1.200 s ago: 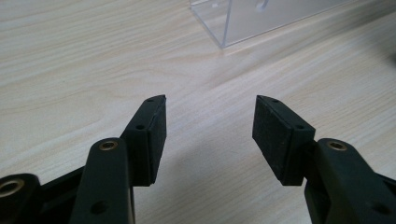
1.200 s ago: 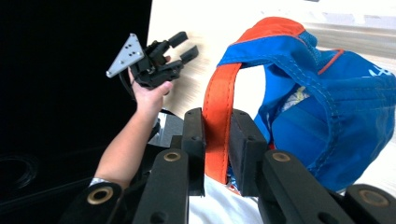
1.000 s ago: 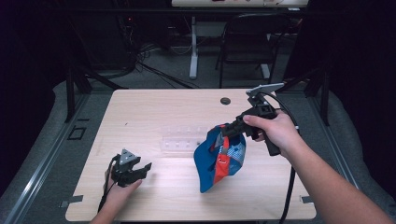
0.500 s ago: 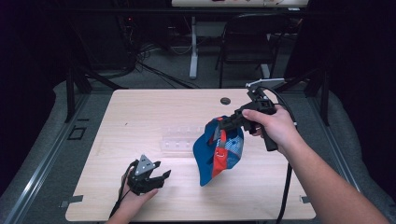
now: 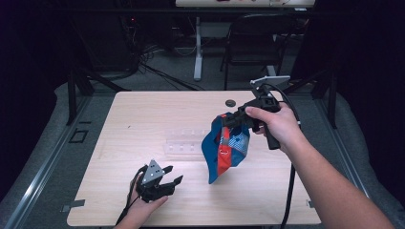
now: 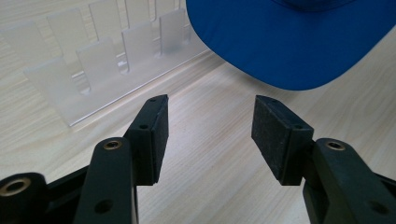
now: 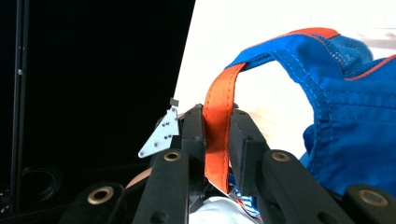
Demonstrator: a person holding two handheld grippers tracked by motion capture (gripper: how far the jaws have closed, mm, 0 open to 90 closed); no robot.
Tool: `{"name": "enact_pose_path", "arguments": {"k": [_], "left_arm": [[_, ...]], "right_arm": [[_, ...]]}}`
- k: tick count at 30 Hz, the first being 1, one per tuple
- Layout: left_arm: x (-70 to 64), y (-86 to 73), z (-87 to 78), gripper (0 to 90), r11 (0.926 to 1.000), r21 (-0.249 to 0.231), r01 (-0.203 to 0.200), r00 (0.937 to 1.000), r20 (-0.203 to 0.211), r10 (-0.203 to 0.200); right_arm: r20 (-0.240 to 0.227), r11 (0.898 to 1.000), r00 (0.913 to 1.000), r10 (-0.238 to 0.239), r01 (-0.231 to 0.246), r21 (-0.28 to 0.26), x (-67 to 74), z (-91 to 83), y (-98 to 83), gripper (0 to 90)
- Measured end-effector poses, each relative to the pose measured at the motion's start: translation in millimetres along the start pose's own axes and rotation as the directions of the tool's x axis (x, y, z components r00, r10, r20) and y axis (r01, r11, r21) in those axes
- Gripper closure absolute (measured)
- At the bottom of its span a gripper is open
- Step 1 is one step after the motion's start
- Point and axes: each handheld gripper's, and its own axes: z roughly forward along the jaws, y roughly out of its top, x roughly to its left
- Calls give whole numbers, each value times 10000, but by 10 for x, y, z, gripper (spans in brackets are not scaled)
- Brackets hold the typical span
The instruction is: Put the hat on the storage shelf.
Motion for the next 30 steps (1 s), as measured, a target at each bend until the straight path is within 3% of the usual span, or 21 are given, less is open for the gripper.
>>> {"name": "enact_pose_path", "arguments": {"k": [3, 8, 9, 12, 17, 25, 30], "left_arm": [[-51, 79, -39, 468, 9993, -341, 120, 9994, 323, -109], [-169, 168, -83, 462, 9975, -705, 4, 9975, 699, 45], [-245, 210, -88, 461, 9969, -766, -184, 9950, 969, 258], [-399, 245, -65, 460, 9943, -840, -654, 9893, 1249, 756], [-566, 251, 61, 472, 9881, -573, -1428, 9827, 1109, 1485], [-629, 277, 219, 573, 9888, -363, -1446, 9851, 890, 1473], [-681, 255, 307, 629, 9862, -98, -1655, 9825, 847, 1658]], "right_arm": [[-22, 10000, 10000, -41, 41, -84, 27, 0, 27, 780], [-74, 9999, 10000, -56, 55, -142, 54, 37, 49, 780], [-107, 9999, 9999, -58, 57, -130, 68, 67, 55, 780], [-137, 9999, 9999, -34, 32, -140, 88, 119, 59, 780], [-160, 9999, 9998, -136, 137, 46, 131, 165, 55, 780], [-302, 9995, 9991, -305, 305, -5, 174, 142, 45, 780], [-440, 9995, 9986, -297, 293, -98, 185, 107, 27, 779]]}}
